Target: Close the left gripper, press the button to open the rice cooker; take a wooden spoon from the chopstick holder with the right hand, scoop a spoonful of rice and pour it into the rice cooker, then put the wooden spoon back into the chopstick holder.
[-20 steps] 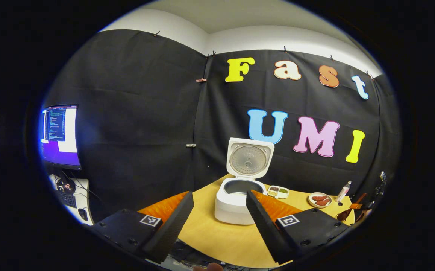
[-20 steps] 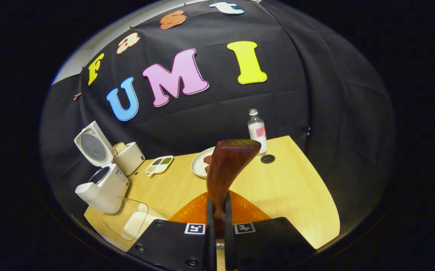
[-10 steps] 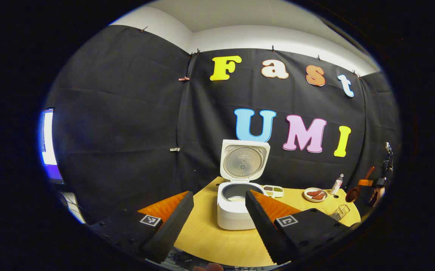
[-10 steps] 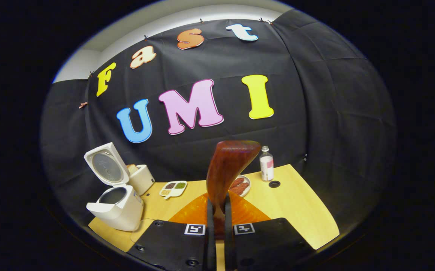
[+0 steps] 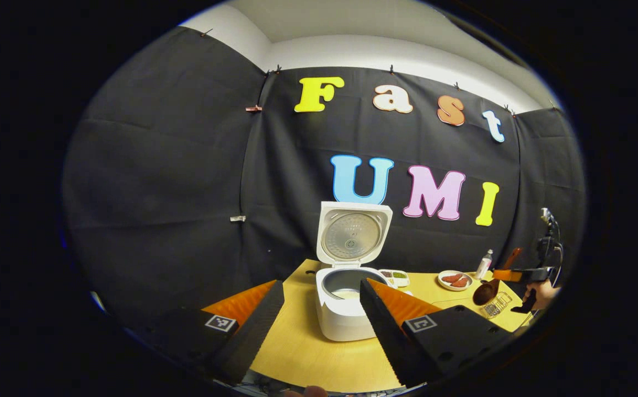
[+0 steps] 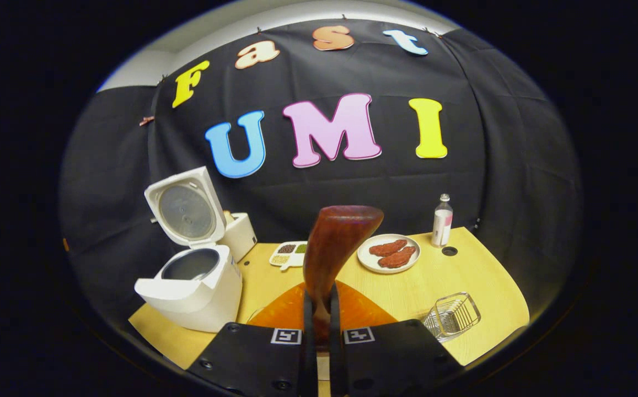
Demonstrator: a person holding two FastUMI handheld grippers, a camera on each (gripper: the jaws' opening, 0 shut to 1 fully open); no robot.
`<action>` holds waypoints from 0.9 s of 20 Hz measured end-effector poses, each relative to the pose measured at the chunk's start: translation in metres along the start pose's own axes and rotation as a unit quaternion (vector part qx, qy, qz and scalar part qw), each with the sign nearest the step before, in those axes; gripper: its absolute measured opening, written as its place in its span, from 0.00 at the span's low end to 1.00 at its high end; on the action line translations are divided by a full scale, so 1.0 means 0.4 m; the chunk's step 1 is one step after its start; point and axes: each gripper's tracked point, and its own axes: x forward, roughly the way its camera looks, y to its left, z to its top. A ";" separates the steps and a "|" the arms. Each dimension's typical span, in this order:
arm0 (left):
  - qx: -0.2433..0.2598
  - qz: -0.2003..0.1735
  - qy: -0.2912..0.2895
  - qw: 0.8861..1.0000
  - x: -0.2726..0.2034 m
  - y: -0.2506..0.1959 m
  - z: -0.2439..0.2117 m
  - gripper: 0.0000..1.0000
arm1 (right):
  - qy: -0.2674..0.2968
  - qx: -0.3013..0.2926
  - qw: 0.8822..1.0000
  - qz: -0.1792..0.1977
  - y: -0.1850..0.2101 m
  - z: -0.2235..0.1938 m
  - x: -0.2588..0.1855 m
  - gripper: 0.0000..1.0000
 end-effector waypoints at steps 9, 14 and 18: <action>0.005 -0.023 0.014 1.000 0.064 0.042 -0.024 0.95 | 0.114 -0.239 0.963 -0.058 0.025 -0.247 0.096 0.13; -0.002 -0.018 0.022 1.000 0.084 0.082 -0.039 0.95 | 0.141 -0.108 0.981 -0.078 0.045 -0.322 0.088 0.13; -0.008 -0.009 0.024 1.000 0.083 0.111 -0.047 0.95 | 0.137 -0.003 0.988 -0.069 0.106 -0.325 0.105 0.13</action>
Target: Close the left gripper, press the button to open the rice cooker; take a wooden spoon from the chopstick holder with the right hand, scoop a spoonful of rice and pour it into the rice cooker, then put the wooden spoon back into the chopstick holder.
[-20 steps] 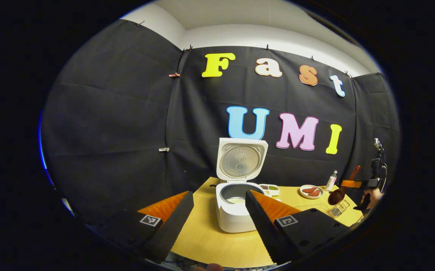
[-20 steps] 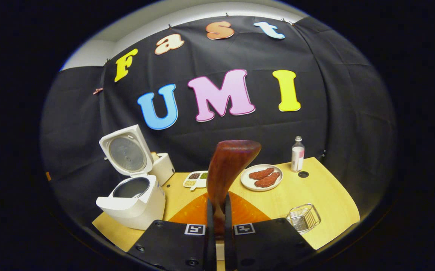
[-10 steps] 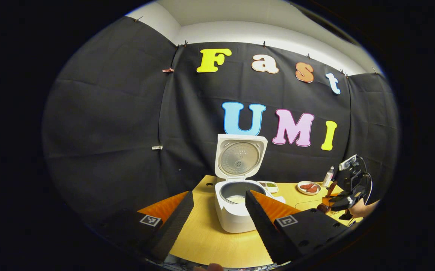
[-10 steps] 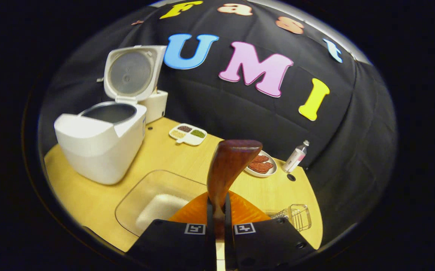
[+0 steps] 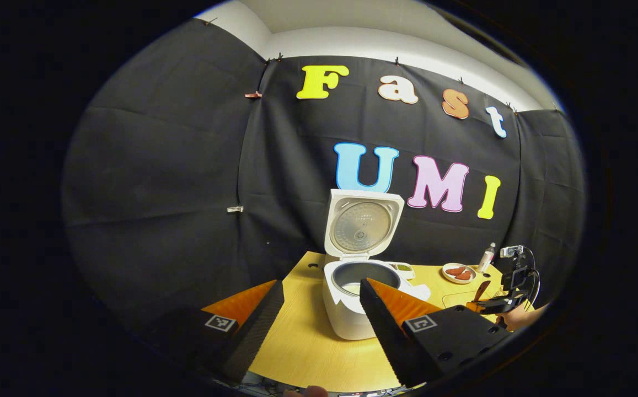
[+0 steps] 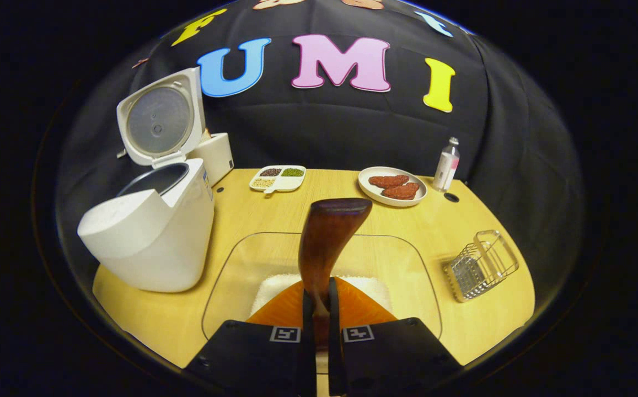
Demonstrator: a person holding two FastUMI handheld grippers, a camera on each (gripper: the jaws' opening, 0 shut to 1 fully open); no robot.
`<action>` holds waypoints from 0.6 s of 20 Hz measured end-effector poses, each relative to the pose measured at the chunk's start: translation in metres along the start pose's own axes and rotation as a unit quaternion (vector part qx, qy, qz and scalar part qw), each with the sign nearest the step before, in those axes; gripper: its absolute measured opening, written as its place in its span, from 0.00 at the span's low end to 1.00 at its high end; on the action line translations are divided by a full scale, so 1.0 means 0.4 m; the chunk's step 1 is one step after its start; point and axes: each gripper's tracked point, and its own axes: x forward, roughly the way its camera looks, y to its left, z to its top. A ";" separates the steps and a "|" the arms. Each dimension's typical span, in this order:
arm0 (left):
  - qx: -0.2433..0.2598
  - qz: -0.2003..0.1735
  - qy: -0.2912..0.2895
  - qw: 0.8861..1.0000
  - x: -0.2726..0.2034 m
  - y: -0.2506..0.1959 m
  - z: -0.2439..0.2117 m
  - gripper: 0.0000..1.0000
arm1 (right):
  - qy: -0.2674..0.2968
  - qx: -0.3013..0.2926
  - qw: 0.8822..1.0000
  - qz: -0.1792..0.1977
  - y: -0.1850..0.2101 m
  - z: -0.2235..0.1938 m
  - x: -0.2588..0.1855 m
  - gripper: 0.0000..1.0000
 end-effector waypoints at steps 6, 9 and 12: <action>0.003 0.013 -0.002 1.000 -0.009 0.039 0.000 0.95 | 0.001 0.155 0.988 0.021 0.029 0.004 0.022 0.13; -0.003 0.018 0.002 1.000 -0.014 0.052 -0.009 0.95 | 0.003 0.246 0.969 0.023 -0.002 -0.005 0.032 0.13; -0.006 0.018 0.002 1.000 -0.017 0.054 -0.010 0.95 | 0.001 0.326 0.945 0.040 -0.032 -0.010 0.031 0.13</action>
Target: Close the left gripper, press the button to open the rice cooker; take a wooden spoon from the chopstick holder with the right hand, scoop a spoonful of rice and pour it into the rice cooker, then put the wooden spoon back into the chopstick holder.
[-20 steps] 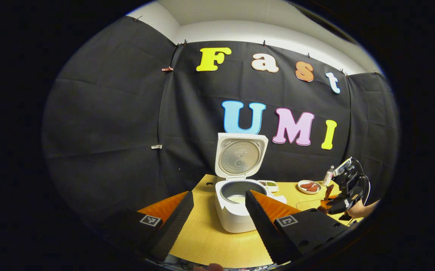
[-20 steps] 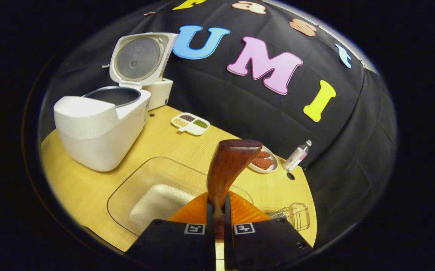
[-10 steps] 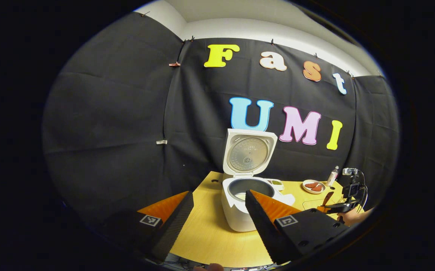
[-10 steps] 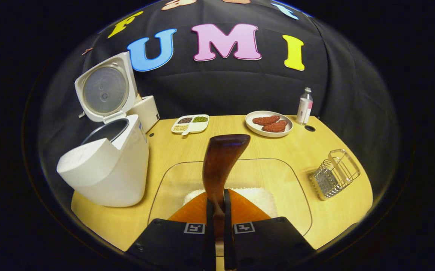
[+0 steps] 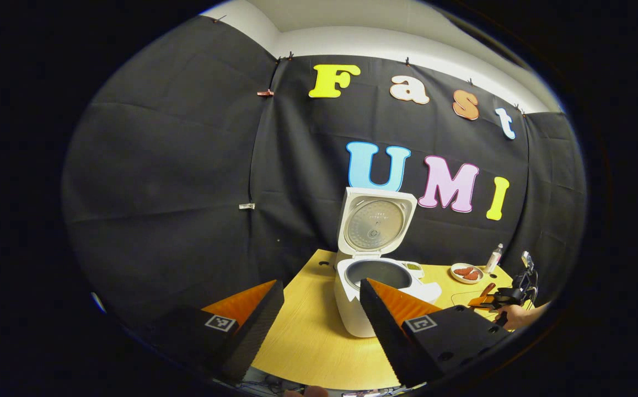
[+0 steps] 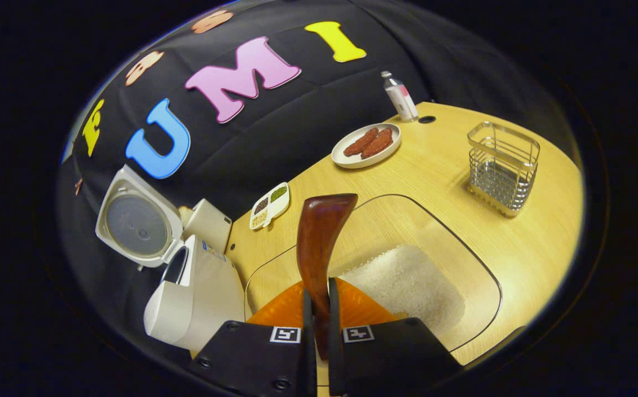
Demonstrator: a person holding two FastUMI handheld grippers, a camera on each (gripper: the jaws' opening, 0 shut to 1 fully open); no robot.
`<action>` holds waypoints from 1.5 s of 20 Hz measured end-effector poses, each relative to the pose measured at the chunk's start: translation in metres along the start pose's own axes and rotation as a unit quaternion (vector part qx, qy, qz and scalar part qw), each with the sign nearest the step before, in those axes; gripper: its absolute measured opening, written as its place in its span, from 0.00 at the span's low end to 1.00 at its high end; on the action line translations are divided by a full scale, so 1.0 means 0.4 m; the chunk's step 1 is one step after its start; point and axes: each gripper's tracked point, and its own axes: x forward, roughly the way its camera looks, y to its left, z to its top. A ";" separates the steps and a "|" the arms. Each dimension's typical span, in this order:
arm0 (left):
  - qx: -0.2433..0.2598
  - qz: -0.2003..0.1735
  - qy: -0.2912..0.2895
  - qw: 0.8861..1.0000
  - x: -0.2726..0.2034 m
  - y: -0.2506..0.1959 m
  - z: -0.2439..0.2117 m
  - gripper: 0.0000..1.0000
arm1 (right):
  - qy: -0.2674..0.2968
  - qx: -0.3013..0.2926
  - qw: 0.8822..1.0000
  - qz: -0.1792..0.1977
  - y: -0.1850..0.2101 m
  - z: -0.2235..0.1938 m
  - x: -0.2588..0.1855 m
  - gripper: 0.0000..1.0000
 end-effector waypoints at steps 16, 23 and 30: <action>-0.007 -0.009 -0.013 1.000 -0.010 -0.019 0.013 0.95 | -0.082 0.146 0.983 0.077 0.022 0.199 -0.126 0.13; -0.022 -0.010 -0.015 1.000 -0.024 -0.021 0.001 0.95 | -0.079 0.173 0.974 0.121 0.135 0.244 -0.186 0.13; -0.036 -0.001 -0.019 0.999 -0.040 0.013 -0.011 0.95 | -0.054 0.197 0.963 0.174 0.359 0.248 -0.201 0.13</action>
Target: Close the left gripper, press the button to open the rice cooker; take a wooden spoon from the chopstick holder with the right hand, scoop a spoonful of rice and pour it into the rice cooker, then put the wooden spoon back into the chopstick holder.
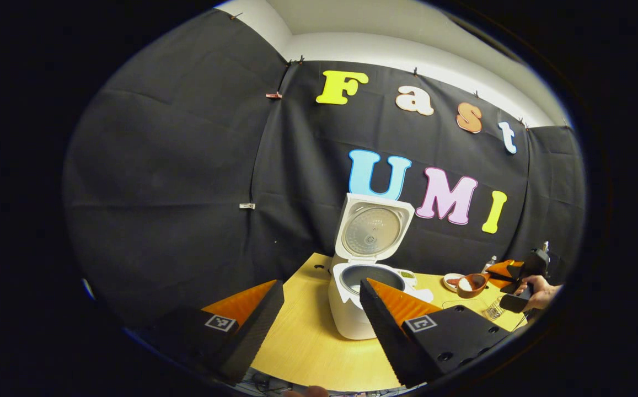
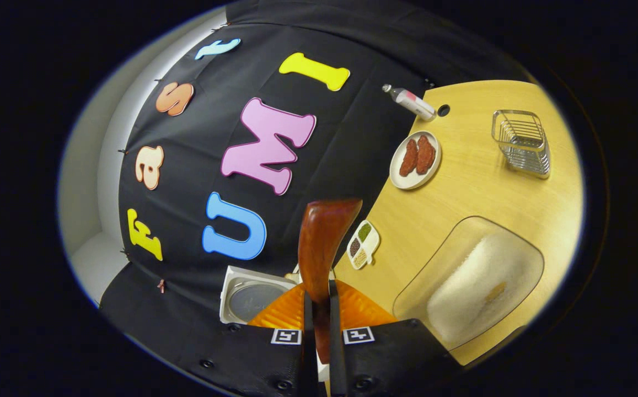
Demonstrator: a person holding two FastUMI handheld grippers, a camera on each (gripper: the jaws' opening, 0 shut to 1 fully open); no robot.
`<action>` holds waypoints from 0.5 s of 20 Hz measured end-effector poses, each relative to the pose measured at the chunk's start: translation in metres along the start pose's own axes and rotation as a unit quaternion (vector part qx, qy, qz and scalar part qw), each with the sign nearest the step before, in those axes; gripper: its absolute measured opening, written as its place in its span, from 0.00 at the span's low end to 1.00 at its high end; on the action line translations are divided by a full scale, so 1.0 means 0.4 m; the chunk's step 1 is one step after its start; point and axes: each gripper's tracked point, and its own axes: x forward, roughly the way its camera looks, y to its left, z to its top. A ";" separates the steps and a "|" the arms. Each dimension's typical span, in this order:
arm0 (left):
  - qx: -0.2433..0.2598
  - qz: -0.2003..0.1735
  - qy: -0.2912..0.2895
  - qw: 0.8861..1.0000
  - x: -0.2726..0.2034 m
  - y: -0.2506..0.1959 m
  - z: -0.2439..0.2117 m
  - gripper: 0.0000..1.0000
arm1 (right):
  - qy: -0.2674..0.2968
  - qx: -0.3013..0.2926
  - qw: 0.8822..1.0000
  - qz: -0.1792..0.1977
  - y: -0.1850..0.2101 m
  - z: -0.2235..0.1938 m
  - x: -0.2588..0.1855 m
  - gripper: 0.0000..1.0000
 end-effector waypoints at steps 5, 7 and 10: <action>0.000 0.007 0.003 1.000 -0.012 0.035 -0.019 0.95 | 0.026 0.003 0.999 0.036 0.152 -0.101 0.081 0.12; 0.002 0.010 0.004 1.000 -0.012 0.045 -0.020 0.95 | 0.034 -0.009 0.999 0.037 0.189 -0.145 0.119 0.13; -0.001 0.014 0.004 1.000 -0.013 0.060 -0.016 0.95 | 0.040 -0.032 0.998 0.040 0.232 -0.210 0.187 0.13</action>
